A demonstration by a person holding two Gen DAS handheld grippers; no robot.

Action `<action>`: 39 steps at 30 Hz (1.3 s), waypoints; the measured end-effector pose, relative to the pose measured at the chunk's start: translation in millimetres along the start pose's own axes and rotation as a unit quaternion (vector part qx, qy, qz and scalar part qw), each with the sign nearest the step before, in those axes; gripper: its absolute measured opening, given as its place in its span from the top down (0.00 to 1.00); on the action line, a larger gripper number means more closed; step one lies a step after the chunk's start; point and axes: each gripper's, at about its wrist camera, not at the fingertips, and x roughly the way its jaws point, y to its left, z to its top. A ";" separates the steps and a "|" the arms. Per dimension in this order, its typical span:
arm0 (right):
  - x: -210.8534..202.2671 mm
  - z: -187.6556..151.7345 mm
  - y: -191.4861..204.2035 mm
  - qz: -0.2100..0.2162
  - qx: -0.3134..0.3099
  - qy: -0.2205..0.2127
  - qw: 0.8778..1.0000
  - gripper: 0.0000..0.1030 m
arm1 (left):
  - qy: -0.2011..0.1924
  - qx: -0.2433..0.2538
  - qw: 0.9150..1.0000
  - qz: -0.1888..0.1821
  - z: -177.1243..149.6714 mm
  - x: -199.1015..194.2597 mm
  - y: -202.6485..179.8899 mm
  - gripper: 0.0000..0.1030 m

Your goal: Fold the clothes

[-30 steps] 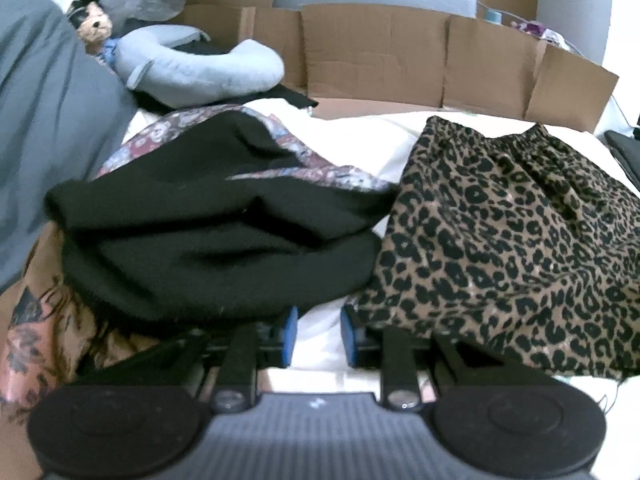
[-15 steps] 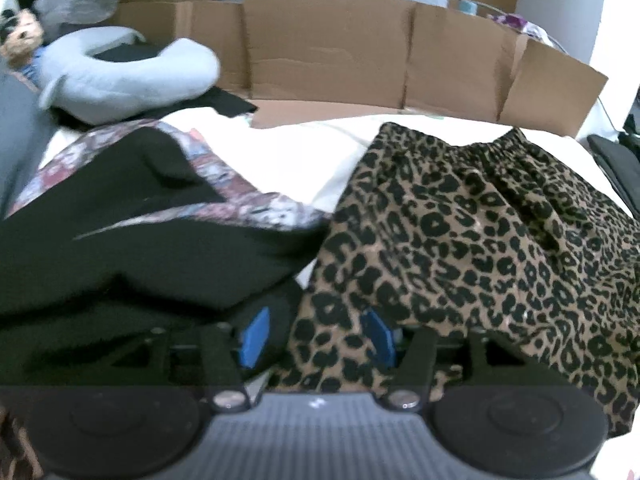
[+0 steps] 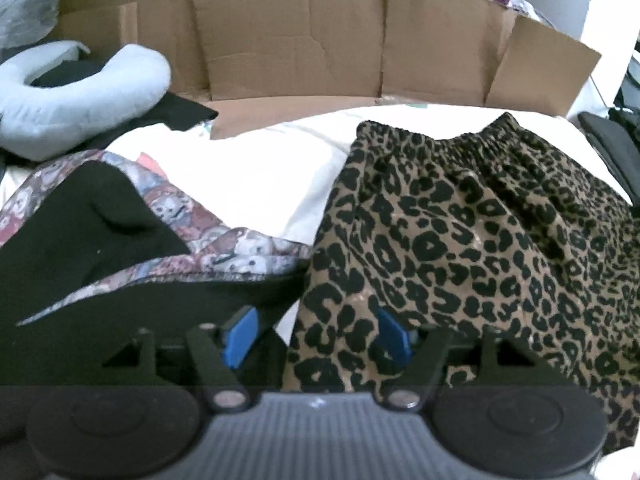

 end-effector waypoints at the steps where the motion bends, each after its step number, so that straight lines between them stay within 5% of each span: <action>1: 1.4 0.9 -1.6 -0.008 0.000 -0.005 1.000 0.58 | 0.000 -0.003 1.000 -0.003 -0.7 2.9 -1.0 0.32; 18: 9.0 -4.0 -19.0 -0.048 -0.006 -0.034 0.998 0.58 | -0.034 -0.001 0.999 -0.006 -2.1 22.4 -28.4 0.30; 25: 12.4 -5.5 -15.3 -0.046 -0.011 -0.043 0.998 0.58 | -0.034 0.027 0.998 0.045 -7.6 30.8 -37.5 0.35; 31: 8.3 -2.5 -14.6 -0.054 -0.029 -0.051 0.997 0.58 | -0.016 -0.003 0.999 0.037 -8.2 41.8 -27.8 0.58; 33: 6.9 -0.8 -16.5 -0.060 -0.035 -0.052 0.996 0.58 | -0.015 -0.001 0.999 0.037 -8.0 42.5 -28.5 0.80; 39: 6.5 4.5 -22.3 -0.068 -0.047 -0.052 0.995 0.58 | -0.013 -0.010 0.999 0.034 -4.4 39.4 -19.4 0.96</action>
